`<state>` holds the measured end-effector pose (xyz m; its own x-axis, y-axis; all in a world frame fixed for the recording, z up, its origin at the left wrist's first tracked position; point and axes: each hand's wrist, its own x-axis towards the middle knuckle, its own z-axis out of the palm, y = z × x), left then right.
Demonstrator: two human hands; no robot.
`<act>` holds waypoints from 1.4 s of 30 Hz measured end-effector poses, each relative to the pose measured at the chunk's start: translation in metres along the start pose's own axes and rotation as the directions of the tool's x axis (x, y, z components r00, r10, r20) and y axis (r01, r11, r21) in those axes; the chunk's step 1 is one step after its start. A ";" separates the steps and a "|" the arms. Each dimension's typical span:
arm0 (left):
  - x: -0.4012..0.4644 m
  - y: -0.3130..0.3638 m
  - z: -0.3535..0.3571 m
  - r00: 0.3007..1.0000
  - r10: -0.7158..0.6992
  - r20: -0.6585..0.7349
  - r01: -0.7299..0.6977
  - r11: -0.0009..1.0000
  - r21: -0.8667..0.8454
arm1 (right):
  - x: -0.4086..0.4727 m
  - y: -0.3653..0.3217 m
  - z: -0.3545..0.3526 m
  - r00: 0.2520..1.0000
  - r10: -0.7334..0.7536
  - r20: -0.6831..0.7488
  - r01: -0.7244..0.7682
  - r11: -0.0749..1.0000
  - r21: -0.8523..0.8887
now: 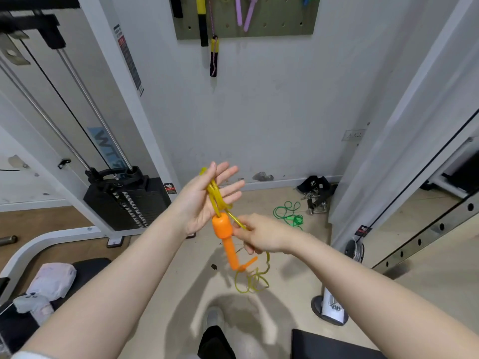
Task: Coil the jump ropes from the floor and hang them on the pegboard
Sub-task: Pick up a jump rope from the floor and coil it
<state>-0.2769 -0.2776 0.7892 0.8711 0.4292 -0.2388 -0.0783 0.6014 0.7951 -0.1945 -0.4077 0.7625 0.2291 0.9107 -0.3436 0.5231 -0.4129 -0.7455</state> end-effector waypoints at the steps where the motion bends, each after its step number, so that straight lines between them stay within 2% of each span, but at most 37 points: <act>1: 0.003 -0.006 -0.002 0.997 0.000 -0.076 0.002 1.000 0.023 | -0.003 -0.006 -0.002 1.000 -0.012 0.016 0.014 0.992 -0.122; 3: 0.003 -0.019 -0.003 0.988 0.004 -0.153 0.012 0.994 0.106 | -0.007 -0.020 -0.010 0.998 -0.013 0.066 0.031 0.958 -0.285; 6: 0.004 -0.030 0.001 0.996 0.021 -0.086 0.003 0.963 0.268 | -0.012 -0.032 -0.027 0.997 -0.007 0.082 0.039 0.920 -0.391; 9: 0.000 -0.027 0.005 0.999 0.007 0.032 -0.018 0.945 0.328 | -0.016 -0.030 -0.049 0.990 -0.098 -0.098 0.064 0.950 -0.307; 12: -0.004 -0.021 0.007 0.997 -0.004 0.079 -0.035 0.873 0.486 | -0.020 -0.025 -0.056 0.951 -0.220 -0.217 0.185 0.968 -0.171; 15: -0.011 -0.019 0.018 0.983 -0.136 0.123 0.038 0.806 0.591 | -0.021 -0.025 -0.058 0.900 -0.360 -0.245 0.294 0.917 -0.269; 17: -0.013 -0.014 0.021 0.942 -0.297 0.157 0.164 0.814 0.557 | -0.020 -0.025 -0.061 0.867 -0.384 -0.318 0.309 0.914 -0.261; 19: -0.015 -0.008 0.021 0.867 -0.415 0.275 0.297 0.875 0.383 | -0.015 -0.021 -0.064 0.847 -0.331 -0.416 0.321 0.942 -0.097; 20: -0.014 -0.006 0.020 0.814 -0.431 0.389 0.352 0.899 0.260 | -0.012 -0.019 -0.065 0.844 -0.295 -0.448 0.341 0.940 0.024; 22: -0.015 -0.004 0.020 0.679 -0.367 0.636 0.459 0.888 0.023 | -0.007 -0.012 -0.063 0.864 -0.238 -0.444 0.378 0.889 0.258; 23: -0.016 -0.004 0.022 0.649 -0.312 0.694 0.497 0.864 -0.076 | -0.006 -0.009 -0.060 0.878 -0.217 -0.427 0.381 0.856 0.349; 25: -0.018 -0.007 0.024 0.677 -0.227 0.700 0.485 0.853 -0.191 | -0.004 -0.004 -0.048 0.908 -0.156 -0.390 0.366 0.750 0.551; 29: -0.013 -0.014 0.021 0.783 -0.166 0.600 0.375 0.895 -0.241 | -0.002 -0.014 -0.021 0.937 -0.006 -0.349 0.320 0.411 0.854; 31: -0.010 -0.024 0.022 0.811 -0.214 0.544 0.363 0.914 -0.182 | -0.003 -0.024 -0.019 0.957 0.046 -0.285 0.265 0.254 0.930; 32: -0.011 -0.029 0.023 0.844 -0.233 0.484 0.316 0.944 -0.097 | -0.005 -0.027 -0.020 0.964 0.050 -0.263 0.243 0.247 0.938; 34: -0.016 -0.035 0.024 0.861 -0.234 0.452 0.279 0.960 -0.034 | -0.008 -0.029 -0.021 0.970 0.051 -0.239 0.205 0.360 0.910; 38: -0.013 -0.036 0.019 0.831 -0.232 0.505 0.353 0.922 -0.158 | -0.010 -0.026 -0.023 0.956 0.001 -0.293 0.209 0.698 0.685; 40: -0.012 -0.034 0.018 0.807 -0.240 0.540 0.387 0.905 -0.176 | -0.010 -0.020 -0.026 0.946 -0.057 -0.320 0.255 0.740 0.622; 42: -0.012 -0.034 0.017 0.797 -0.275 0.538 0.388 0.916 -0.106 | -0.009 -0.014 -0.030 0.944 -0.093 -0.316 0.275 0.754 0.597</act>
<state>-0.2766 -0.3146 0.7742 0.9765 -0.1856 -0.1096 0.2146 0.7883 0.5766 -0.1796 -0.4103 0.7928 0.4273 0.9011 -0.0742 -0.0327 -0.0666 -0.9972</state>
